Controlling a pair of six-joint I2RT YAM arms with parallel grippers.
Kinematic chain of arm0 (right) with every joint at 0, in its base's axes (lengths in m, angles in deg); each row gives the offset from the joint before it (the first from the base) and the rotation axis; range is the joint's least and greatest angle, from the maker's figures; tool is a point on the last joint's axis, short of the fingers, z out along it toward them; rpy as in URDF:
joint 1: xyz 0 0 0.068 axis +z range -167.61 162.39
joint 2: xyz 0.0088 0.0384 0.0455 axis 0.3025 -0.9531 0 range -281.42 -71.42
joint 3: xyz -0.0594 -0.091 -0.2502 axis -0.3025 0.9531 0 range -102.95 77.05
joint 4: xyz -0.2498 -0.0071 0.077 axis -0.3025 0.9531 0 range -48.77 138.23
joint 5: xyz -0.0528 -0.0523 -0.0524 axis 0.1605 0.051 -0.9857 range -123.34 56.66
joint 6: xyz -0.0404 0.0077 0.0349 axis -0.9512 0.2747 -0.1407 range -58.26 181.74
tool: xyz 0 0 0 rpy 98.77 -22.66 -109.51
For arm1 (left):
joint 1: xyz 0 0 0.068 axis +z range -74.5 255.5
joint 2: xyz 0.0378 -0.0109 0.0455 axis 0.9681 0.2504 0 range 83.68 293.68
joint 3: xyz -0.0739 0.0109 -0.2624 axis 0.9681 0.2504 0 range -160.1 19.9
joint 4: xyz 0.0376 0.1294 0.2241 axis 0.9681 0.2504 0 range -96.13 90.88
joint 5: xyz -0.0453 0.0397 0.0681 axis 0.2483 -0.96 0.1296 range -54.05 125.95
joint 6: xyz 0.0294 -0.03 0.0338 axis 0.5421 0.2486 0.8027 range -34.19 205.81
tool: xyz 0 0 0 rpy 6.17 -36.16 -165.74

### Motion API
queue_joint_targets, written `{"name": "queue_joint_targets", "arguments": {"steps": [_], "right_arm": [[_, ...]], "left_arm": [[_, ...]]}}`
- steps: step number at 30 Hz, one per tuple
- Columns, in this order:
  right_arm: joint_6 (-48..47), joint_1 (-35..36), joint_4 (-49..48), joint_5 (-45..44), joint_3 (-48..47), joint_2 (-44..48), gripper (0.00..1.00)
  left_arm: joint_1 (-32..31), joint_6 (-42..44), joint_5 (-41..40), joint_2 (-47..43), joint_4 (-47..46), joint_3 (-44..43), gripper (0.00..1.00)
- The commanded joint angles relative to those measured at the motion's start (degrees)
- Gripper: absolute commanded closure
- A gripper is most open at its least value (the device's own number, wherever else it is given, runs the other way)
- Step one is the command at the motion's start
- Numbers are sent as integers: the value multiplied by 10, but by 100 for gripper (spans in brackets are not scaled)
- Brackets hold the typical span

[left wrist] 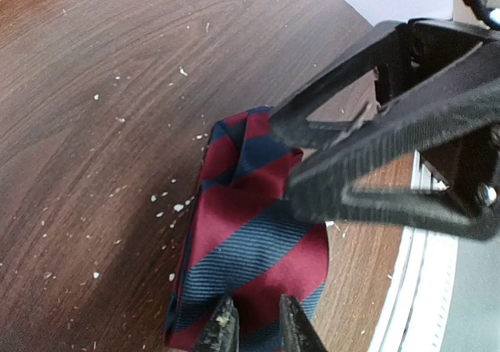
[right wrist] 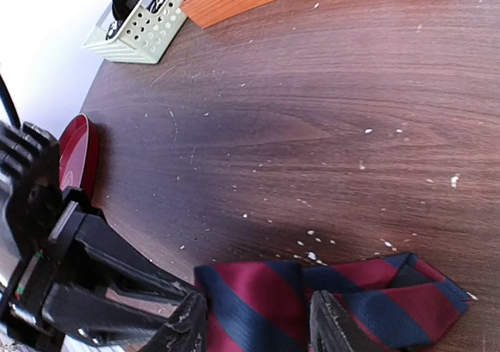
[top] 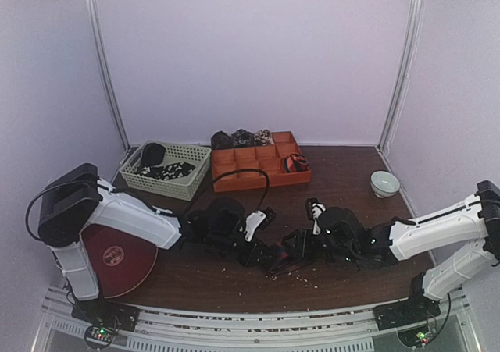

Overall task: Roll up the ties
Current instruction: Roll the tie at the center of the board.

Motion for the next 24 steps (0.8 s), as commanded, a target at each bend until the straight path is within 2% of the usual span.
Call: {"name": "queue_joint_targets", "arguments": {"steps": [1,4,7,9,12,16,17,19,20,24], "right_arm": [[-13,-3,27,26,-27,-29,53],[-9,-3,29,42,-25,-46,54],[-1,-2,25,43,-12,-58,60],[2,-2,18,48,-4,-62,65],[10,-3,1,68,3,-66,66],[32,-2,-32,105,11,-70,66],[38,-2,-37,111,12,-70,66],[44,-2,-40,116,10,-73,66],[45,-3,-40,115,10,-74,66],[47,-2,-35,107,9,-73,66]], "left_arm": [[-9,12,-2,16,5,-16,80],[-11,12,-2,19,2,-17,80],[-12,10,-10,12,3,-16,79],[-12,2,-40,-1,14,-9,77],[-8,-9,-86,-31,28,14,76],[-3,8,-88,-68,7,61,55],[-3,22,-80,-79,-12,74,49],[-3,64,-52,-96,-45,98,28],[-3,88,-41,-100,-46,99,22],[-3,161,-44,-83,-5,65,11]]}}
